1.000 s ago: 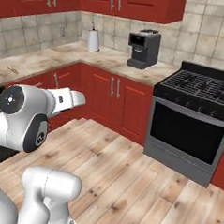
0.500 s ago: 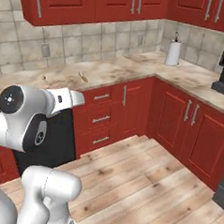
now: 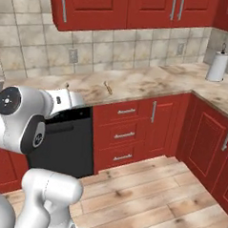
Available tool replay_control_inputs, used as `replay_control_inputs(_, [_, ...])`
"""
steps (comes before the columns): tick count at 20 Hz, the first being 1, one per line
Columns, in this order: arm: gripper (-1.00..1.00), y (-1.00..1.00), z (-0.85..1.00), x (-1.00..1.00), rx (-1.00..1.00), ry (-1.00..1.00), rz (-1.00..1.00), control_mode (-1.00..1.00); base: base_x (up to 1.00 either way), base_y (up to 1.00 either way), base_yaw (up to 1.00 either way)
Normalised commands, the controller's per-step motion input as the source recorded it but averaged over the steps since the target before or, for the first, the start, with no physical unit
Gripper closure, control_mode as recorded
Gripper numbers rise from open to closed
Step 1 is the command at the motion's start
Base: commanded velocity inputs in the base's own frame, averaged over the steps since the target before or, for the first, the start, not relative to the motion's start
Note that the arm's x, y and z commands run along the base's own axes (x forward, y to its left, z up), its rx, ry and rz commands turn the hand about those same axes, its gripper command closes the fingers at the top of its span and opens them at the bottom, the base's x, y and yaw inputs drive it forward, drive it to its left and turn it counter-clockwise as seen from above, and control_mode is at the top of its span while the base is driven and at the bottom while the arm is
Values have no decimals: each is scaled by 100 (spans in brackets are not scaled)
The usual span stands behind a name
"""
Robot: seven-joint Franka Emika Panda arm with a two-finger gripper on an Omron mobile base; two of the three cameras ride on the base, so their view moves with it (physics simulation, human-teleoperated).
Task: Organize the utensils by type. Pick up the wooden spoons from the counter and place them in the open cabinet. Then pick up the metallic utensils from the counter and place them in the open drawer.
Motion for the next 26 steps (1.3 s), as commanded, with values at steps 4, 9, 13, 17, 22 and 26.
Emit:
replay_control_inputs(4, [-100, 0, 0, 0, 0, 0, 0, 100, 72, -31, 32])
replay_control_inputs(9, [-100, 0, 0, 0, 0, 0, 0, 100, 81, -23, 32])
replay_control_inputs(13, [-100, 0, 0, 0, 0, 0, 0, 100, 83, -17, 29])
replay_control_inputs(17, [-100, 0, 0, 0, 0, 0, 0, 100, 50, -27, 11])
replay_control_inputs(22, [-100, 0, 0, 0, 0, 0, 0, 100, 60, -21, 6])
replay_control_inputs(26, [-100, 0, 0, 0, 0, 0, 0, 100, 71, -25, 9])
